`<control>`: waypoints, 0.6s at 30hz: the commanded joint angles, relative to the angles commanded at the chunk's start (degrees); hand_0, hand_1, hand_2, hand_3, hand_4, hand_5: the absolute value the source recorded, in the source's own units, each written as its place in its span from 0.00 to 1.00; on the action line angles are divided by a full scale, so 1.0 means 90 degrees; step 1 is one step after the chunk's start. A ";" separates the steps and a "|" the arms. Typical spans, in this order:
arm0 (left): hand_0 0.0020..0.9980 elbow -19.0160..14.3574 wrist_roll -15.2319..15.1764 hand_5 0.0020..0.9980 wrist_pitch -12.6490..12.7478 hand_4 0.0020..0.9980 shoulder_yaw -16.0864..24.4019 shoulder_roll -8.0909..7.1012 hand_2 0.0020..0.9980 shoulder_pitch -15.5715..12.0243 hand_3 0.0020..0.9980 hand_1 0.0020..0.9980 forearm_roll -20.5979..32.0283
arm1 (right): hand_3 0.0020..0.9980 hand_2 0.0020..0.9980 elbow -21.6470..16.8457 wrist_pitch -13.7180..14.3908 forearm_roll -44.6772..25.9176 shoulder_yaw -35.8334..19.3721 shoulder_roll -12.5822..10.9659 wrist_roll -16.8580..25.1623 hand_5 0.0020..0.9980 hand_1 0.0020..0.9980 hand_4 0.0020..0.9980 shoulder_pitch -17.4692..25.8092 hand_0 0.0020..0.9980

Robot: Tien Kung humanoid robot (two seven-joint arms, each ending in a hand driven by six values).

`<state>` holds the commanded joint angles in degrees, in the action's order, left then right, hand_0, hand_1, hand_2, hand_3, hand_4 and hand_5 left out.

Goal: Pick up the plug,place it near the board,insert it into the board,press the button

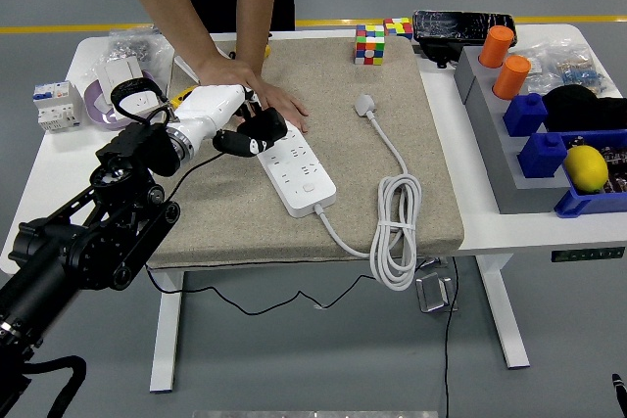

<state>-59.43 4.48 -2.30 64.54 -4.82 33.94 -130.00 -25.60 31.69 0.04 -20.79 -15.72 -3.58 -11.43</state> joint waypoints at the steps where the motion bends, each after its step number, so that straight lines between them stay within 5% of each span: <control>1: 0.47 -0.0090 0.0005 0.22 0.0018 0.62 0.0085 -0.0014 0.55 -0.0061 0.38 0.63 0.0000 | 0.85 0.82 0.0000 0.0001 0.0002 -0.0009 0.0002 0.0001 1.00 0.87 1.00 0.0006 0.93; 8: 0.47 -0.0622 0.0025 0.23 0.0094 0.62 0.0735 -0.0125 0.55 -0.0637 0.37 0.63 0.0000 | 0.84 0.82 0.0008 0.0004 0.0001 -0.0044 0.0014 -0.0005 1.00 0.87 1.00 0.0074 0.93; 18: 0.46 -0.0396 -0.0006 0.23 0.0121 0.62 0.0932 -0.0311 0.55 -0.1204 0.38 0.63 0.0000 | 0.84 0.82 0.0006 0.0003 0.0019 -0.0100 0.0024 -0.0003 1.00 0.87 1.00 0.0097 0.93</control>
<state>-63.00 4.43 -1.21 72.93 -7.61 23.10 -130.00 -25.54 31.72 0.21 -21.69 -15.50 -3.61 -10.56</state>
